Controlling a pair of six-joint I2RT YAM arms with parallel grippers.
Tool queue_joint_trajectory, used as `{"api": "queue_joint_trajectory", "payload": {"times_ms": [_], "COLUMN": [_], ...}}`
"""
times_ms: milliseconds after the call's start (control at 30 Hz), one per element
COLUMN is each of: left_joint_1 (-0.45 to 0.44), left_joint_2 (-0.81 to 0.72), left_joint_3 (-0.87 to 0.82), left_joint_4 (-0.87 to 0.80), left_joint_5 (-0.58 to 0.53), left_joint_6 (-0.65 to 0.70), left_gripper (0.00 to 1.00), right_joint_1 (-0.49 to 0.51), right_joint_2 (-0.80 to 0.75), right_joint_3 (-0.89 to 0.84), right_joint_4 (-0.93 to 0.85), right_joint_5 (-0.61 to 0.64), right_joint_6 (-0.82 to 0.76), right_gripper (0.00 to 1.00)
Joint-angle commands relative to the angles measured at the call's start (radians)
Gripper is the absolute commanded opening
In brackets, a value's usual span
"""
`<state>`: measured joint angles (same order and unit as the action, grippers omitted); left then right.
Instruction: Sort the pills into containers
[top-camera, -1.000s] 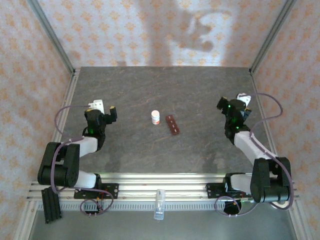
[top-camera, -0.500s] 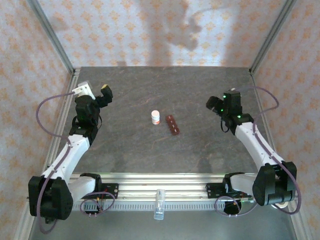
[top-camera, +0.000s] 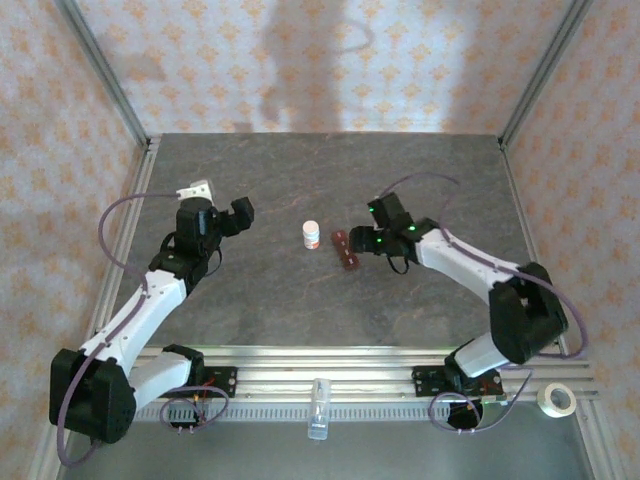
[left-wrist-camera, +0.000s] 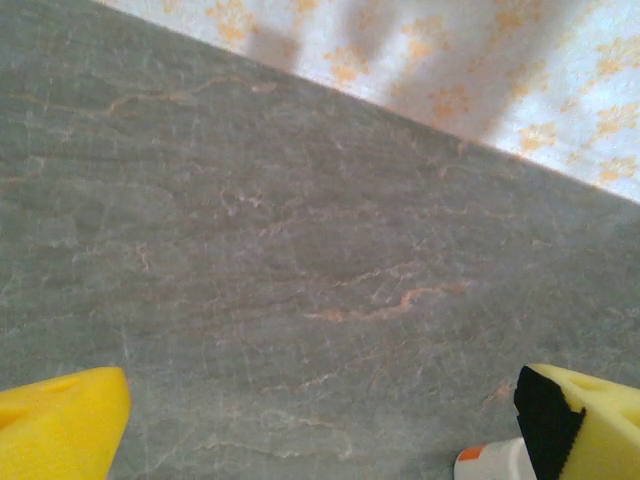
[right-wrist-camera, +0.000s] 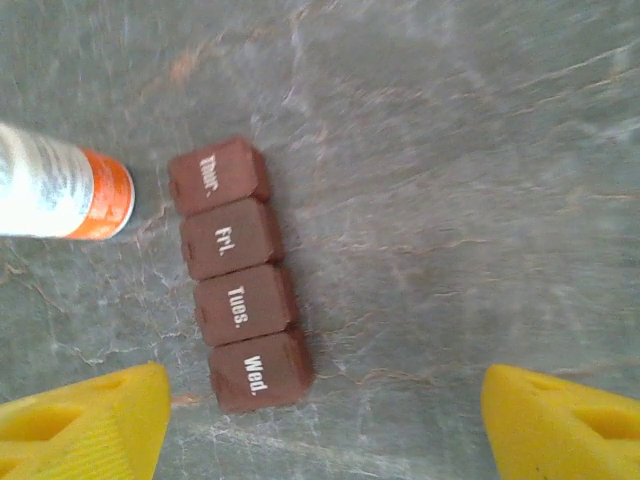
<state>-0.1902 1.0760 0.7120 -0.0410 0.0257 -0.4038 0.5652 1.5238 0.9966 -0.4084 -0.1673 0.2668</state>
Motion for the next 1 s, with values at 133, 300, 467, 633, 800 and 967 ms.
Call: {"api": "queue_joint_trajectory", "payload": {"times_ms": [133,300,467,633,800,967], "left_joint_1": [-0.008,-0.01,-0.009,-0.01,-0.009,-0.011], "left_joint_2": [0.065,0.093,0.114,0.129,0.139,0.138], "left_joint_3": [0.072,0.083,0.102,0.121,0.125,0.121], "left_joint_4": [-0.106,-0.104,-0.119,-0.133,-0.136,-0.145], "left_joint_5": [0.006,0.021,0.028,0.033,0.043,0.045], "left_joint_6": [-0.015,-0.029,-0.022,-0.013,-0.025,-0.033], "left_gripper": [1.0,1.0,1.0,1.0,1.0,1.0], "right_joint_1": [0.079,0.096,0.099,0.101,0.102,0.102], "right_joint_2": [0.16,0.224,0.274,0.305,0.323,0.333], "right_joint_3": [0.121,0.147,0.159,0.169,0.173,0.174], "right_joint_4": [-0.06,-0.06,-0.051,-0.043,-0.037,-0.032], "right_joint_5": [0.081,0.1,0.094,0.091,0.083,0.081], "right_joint_6": [-0.081,-0.096,-0.107,-0.111,-0.115,-0.12], "right_gripper": [0.8,0.8,0.79,0.74,0.7,0.66]}}
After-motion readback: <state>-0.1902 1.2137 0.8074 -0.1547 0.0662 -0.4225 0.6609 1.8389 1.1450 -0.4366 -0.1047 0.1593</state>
